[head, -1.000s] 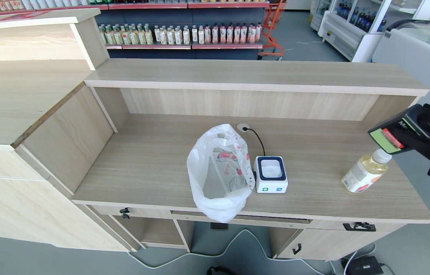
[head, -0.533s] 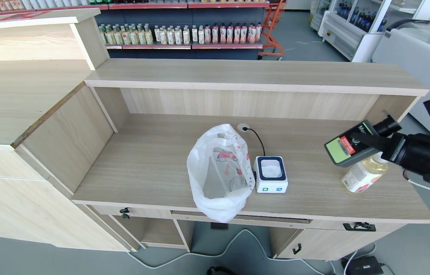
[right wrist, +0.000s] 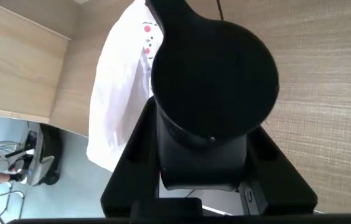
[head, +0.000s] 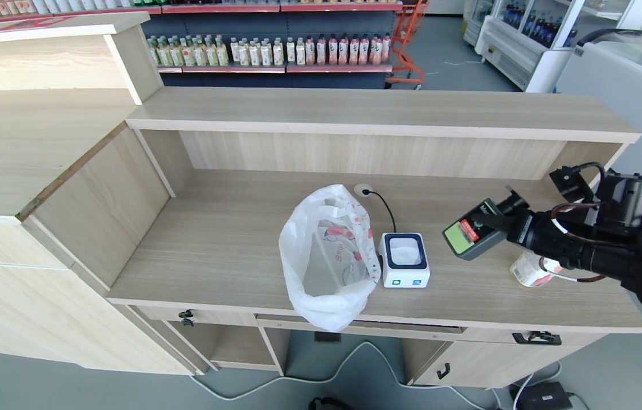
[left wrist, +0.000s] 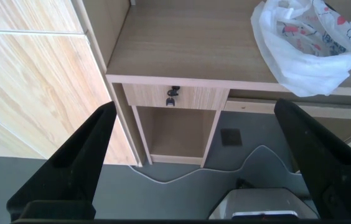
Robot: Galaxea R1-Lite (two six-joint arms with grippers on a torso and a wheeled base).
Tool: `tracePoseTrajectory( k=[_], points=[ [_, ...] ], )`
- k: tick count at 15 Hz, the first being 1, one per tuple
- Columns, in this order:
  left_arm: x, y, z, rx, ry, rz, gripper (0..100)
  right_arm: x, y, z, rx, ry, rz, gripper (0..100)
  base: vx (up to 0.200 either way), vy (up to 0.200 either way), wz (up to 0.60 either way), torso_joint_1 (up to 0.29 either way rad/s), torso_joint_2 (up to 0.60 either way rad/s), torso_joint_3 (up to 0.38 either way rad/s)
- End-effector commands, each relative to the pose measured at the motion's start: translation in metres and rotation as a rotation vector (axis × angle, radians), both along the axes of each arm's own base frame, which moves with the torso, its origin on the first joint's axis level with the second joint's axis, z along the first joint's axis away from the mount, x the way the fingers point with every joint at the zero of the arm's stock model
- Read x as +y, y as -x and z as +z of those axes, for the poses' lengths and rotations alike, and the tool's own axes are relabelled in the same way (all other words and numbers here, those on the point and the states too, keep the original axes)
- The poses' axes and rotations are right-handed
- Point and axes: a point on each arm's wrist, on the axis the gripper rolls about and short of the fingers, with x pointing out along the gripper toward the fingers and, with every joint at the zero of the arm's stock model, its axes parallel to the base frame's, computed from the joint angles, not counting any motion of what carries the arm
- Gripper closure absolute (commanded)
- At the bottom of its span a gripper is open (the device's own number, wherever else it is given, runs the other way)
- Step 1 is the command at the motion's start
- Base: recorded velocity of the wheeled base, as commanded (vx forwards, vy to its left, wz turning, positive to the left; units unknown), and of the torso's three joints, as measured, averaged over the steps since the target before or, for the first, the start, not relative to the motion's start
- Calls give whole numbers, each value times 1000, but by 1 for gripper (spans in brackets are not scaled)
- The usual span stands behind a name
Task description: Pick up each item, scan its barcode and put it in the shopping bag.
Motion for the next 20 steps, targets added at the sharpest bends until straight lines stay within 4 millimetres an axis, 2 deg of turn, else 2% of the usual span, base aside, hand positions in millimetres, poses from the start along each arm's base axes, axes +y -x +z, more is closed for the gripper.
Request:
tracePoseTrajectory(
  k=[1, 8, 15, 20],
  points=[
    [0, 0, 0, 0, 0, 0, 0, 4, -18, -15, 25, 21, 13, 100, 0, 0, 0, 0, 0, 0],
    [0, 0, 0, 0, 0, 0, 0, 8, -29, -30, 30, 75, 47, 100, 0, 0, 0, 0, 0, 0],
    [0, 0, 0, 0, 0, 0, 0, 26, -52, -23, -24, 59, 128, 100, 0, 0, 0, 0, 0, 0],
    [0, 0, 0, 0, 0, 0, 0, 36, -55, -35, 1, 70, 148, 100, 0, 0, 0, 0, 0, 0]
  ],
)
